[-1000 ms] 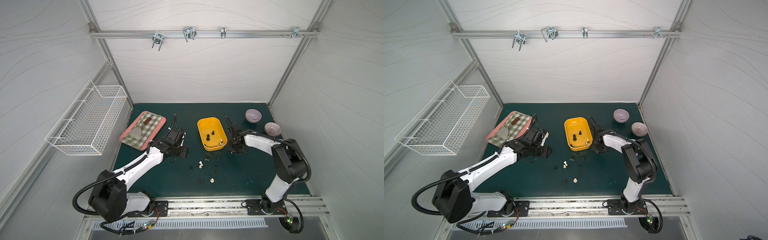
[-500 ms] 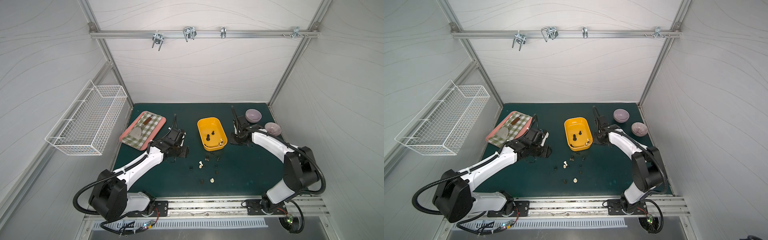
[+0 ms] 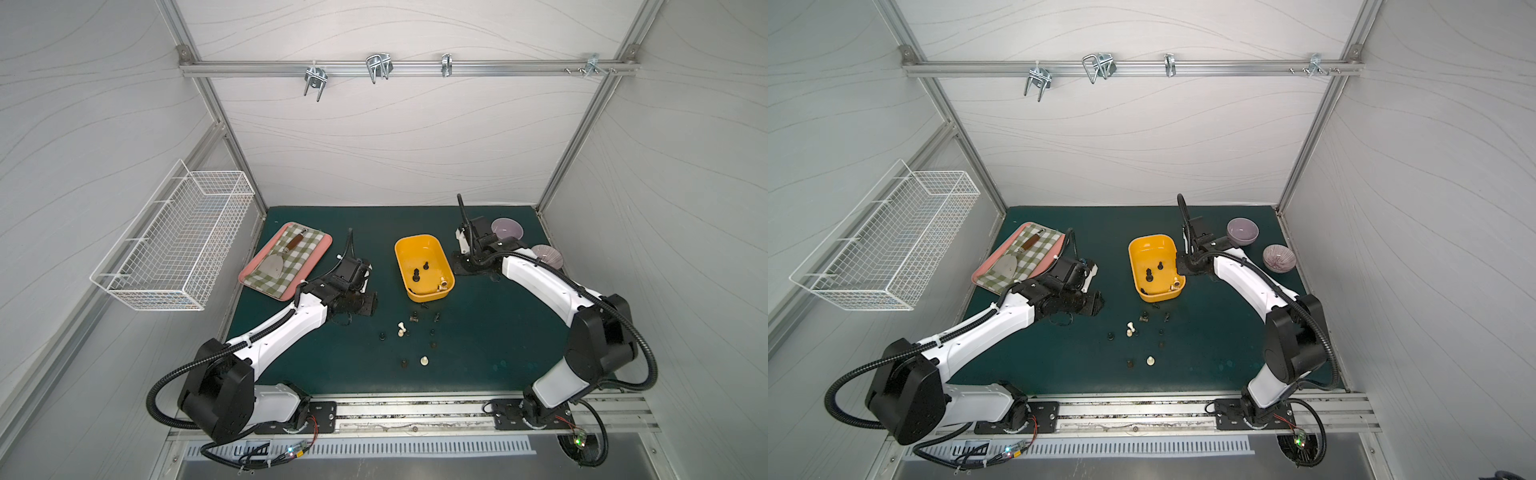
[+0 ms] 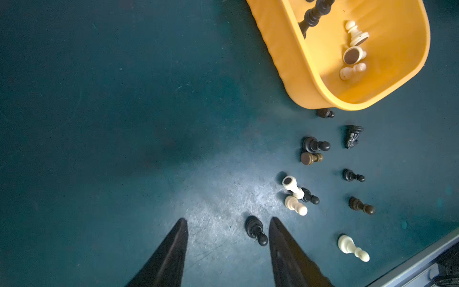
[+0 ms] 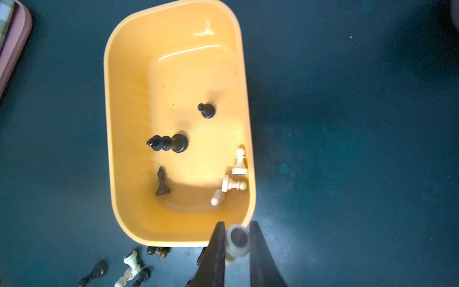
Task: Put the chess pieces into the storage box
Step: Place the chess piece in the storage box.
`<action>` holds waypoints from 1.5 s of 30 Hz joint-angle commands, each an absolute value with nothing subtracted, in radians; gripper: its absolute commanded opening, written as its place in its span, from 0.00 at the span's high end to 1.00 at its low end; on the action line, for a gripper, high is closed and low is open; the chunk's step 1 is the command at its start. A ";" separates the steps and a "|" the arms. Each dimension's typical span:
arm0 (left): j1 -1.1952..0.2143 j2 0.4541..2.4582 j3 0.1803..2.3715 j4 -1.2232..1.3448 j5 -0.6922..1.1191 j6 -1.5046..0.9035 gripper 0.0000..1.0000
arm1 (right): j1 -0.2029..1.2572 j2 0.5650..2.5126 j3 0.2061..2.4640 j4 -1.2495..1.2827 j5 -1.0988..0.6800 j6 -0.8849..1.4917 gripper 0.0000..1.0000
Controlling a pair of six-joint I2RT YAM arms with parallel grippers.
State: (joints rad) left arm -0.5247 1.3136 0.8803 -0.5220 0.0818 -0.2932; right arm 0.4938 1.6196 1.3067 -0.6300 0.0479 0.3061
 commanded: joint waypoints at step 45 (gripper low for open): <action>-0.525 1.302 0.875 -0.515 0.086 -0.326 0.45 | 0.550 1.884 1.479 -0.647 -0.008 0.245 0.77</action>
